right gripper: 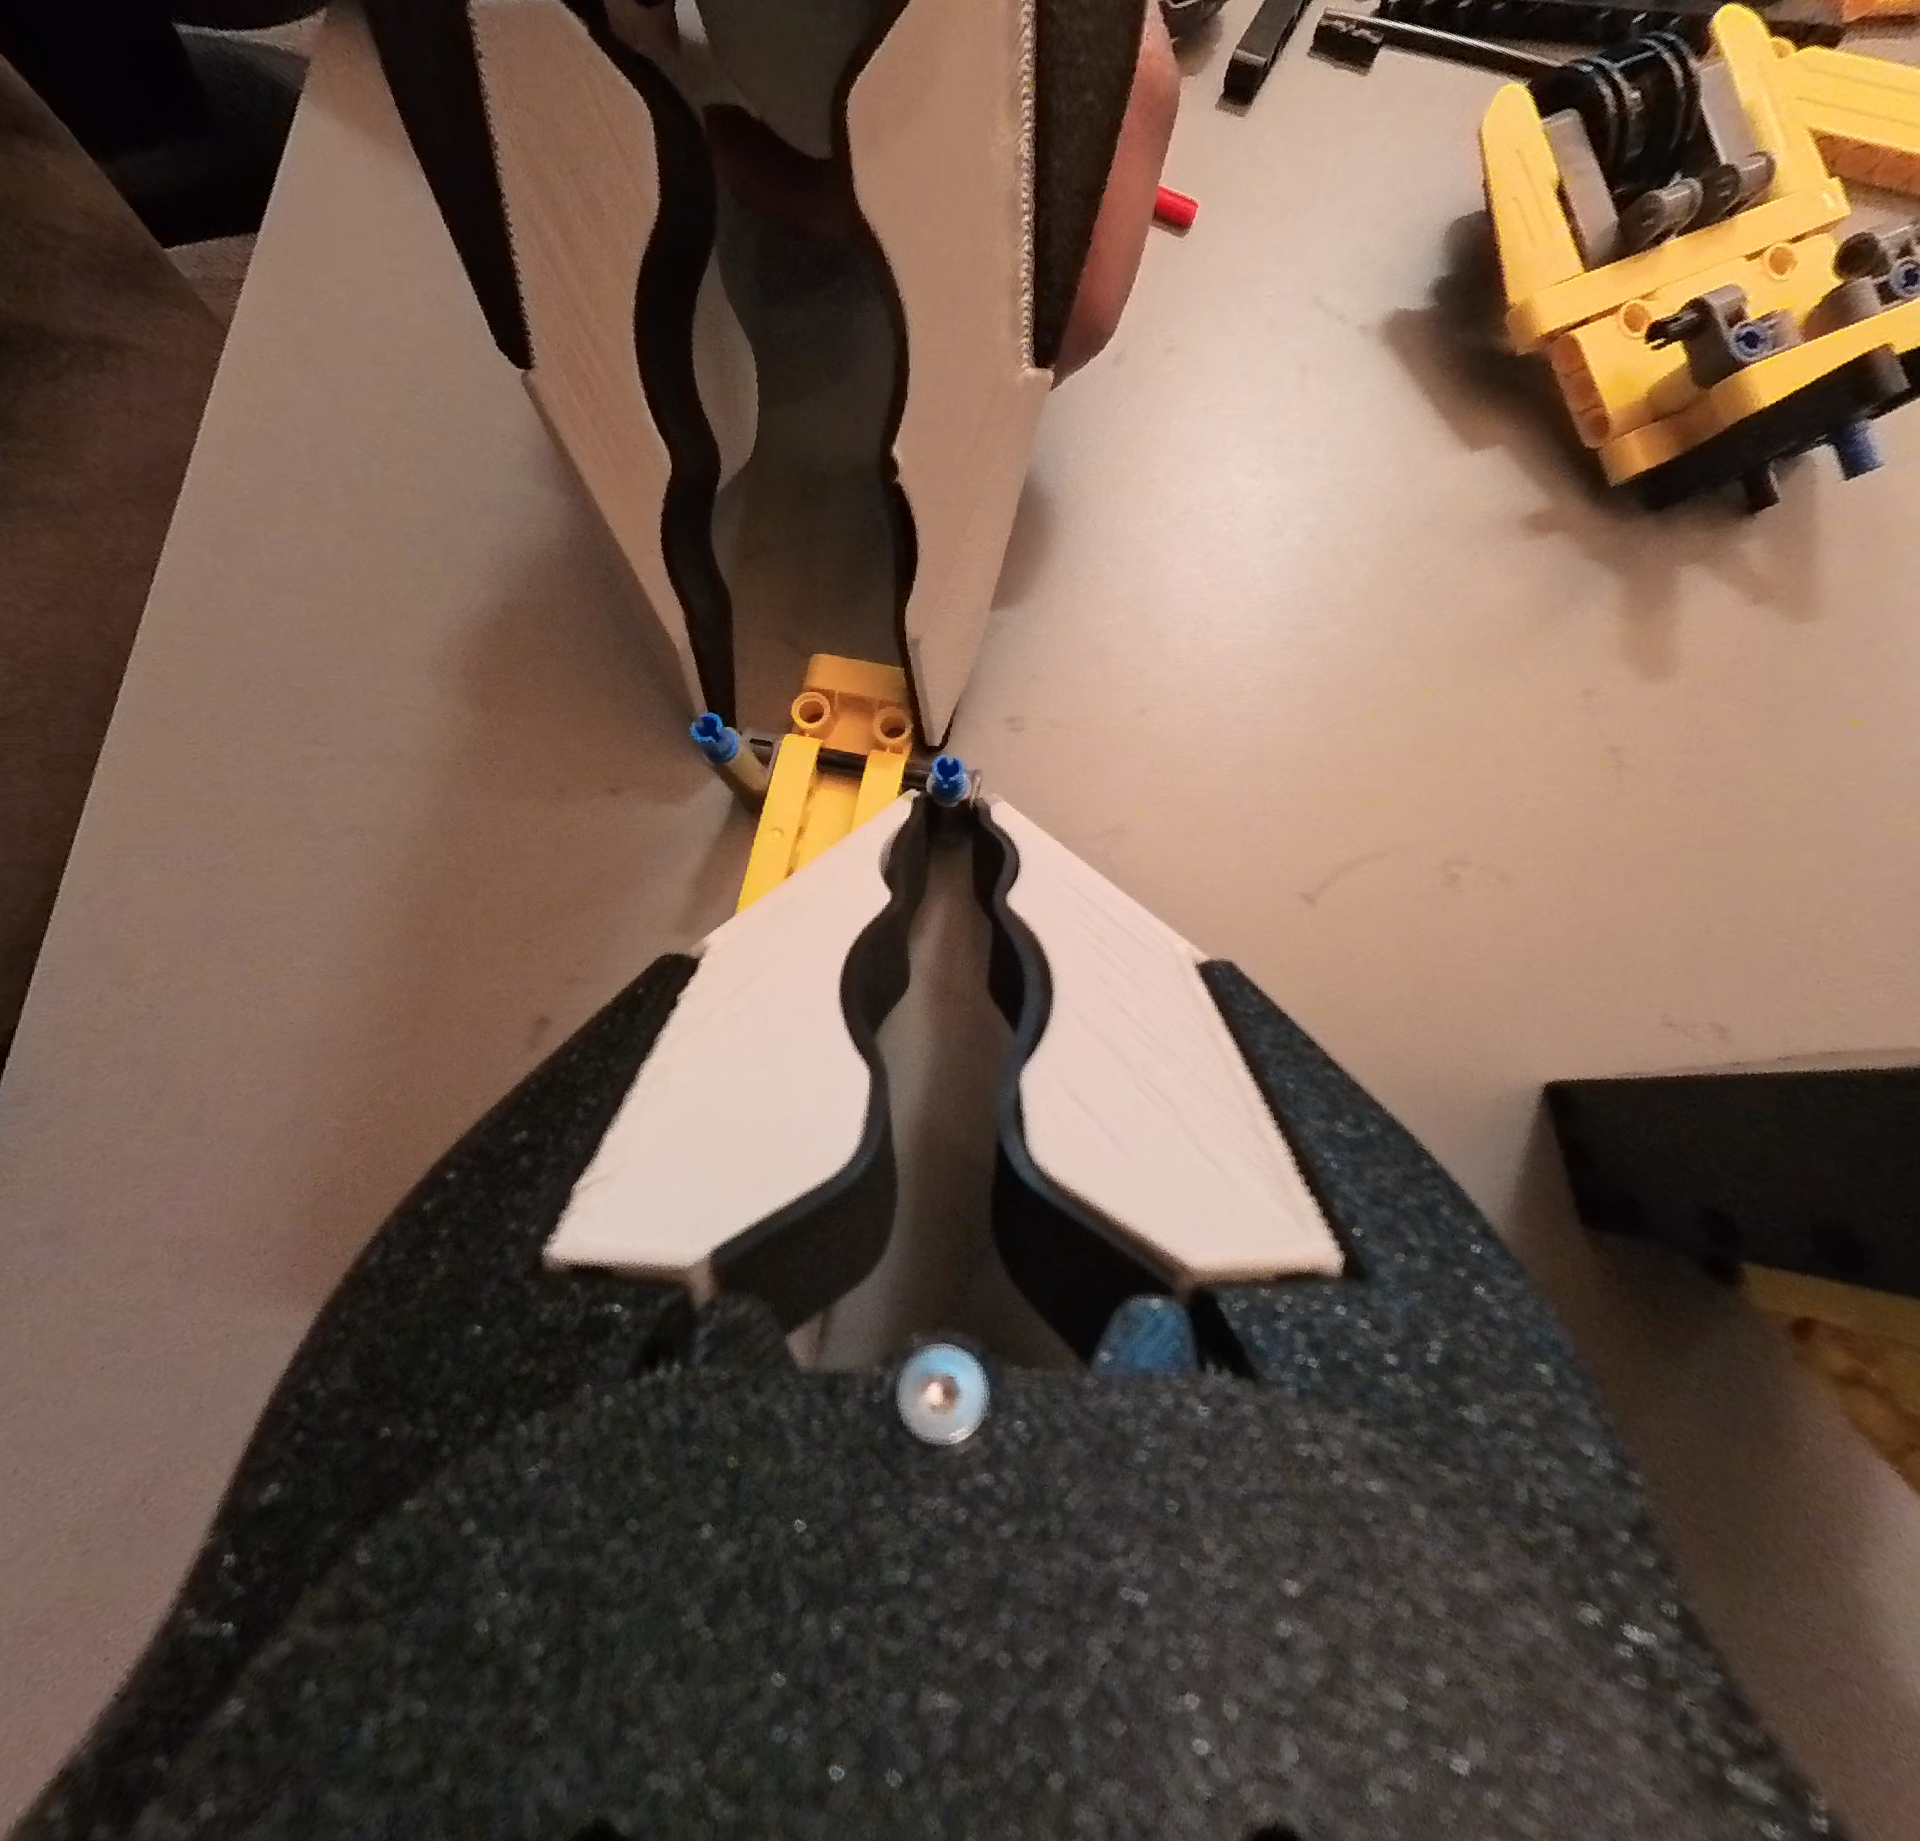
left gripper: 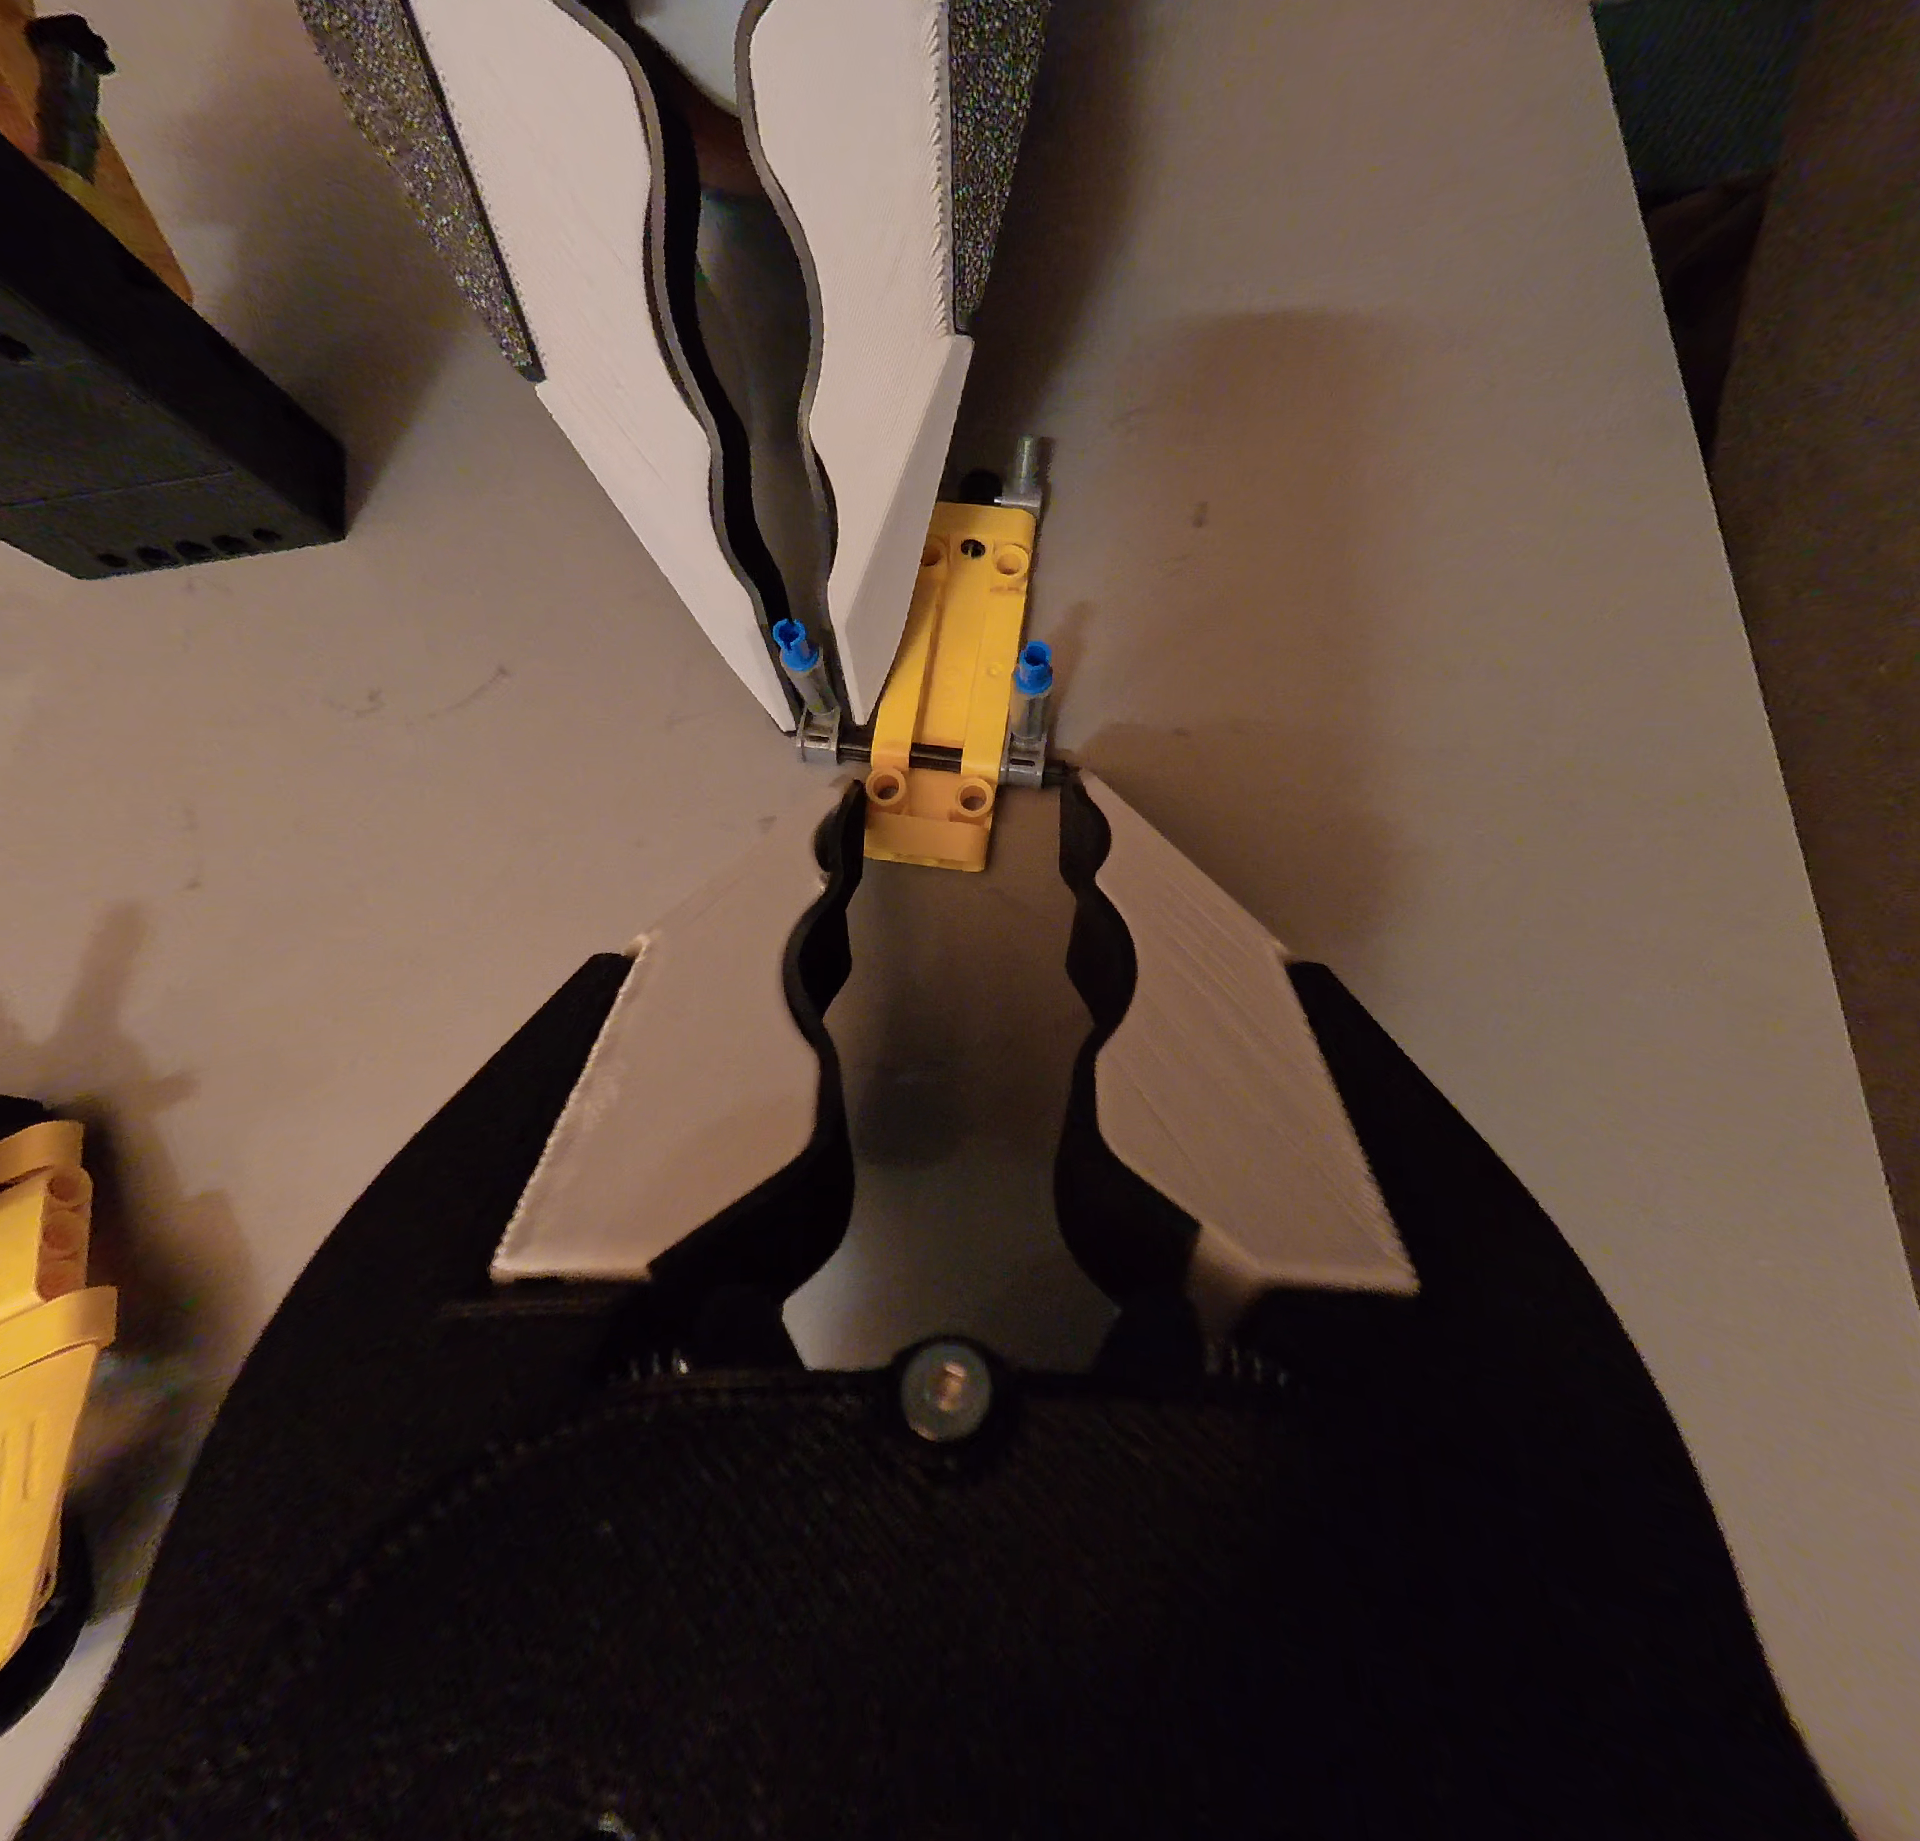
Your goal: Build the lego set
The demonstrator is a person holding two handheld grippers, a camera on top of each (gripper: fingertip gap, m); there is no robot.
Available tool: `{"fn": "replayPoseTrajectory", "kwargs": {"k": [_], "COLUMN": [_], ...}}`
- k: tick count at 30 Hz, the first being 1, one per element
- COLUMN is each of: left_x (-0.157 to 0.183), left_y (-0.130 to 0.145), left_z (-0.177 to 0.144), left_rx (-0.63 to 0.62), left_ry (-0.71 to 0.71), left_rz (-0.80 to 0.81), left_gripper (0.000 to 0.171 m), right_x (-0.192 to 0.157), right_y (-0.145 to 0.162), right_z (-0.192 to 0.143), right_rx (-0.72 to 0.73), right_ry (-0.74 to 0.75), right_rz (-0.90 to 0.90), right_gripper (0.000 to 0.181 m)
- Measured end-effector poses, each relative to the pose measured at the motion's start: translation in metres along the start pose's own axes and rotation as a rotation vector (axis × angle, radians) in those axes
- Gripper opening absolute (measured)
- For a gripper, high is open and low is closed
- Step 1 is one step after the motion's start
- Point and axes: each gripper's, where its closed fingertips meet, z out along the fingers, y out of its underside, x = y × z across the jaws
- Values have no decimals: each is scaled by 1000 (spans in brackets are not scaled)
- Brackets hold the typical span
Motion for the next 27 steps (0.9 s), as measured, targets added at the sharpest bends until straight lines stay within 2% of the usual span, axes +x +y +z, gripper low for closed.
{"fn": "replayPoseTrajectory", "kwargs": {"k": [11, 18, 27], "left_x": [0, 6, 3], "left_y": [1, 1, 0], "left_z": [-1, -1, 0], "left_rx": [0, -2, -3], "left_ry": [17, 30, 13], "left_rz": [-31, -28, -42], "left_gripper": [35, 36, 36], "right_x": [2, 14, 18], "right_y": [0, 1, 2], "right_z": [0, -3, -7], "right_rx": [7, 7, 5], "right_ry": [4, 118, 212], "right_rz": [89, 76, 43], "right_gripper": [8, 44, 47]}}
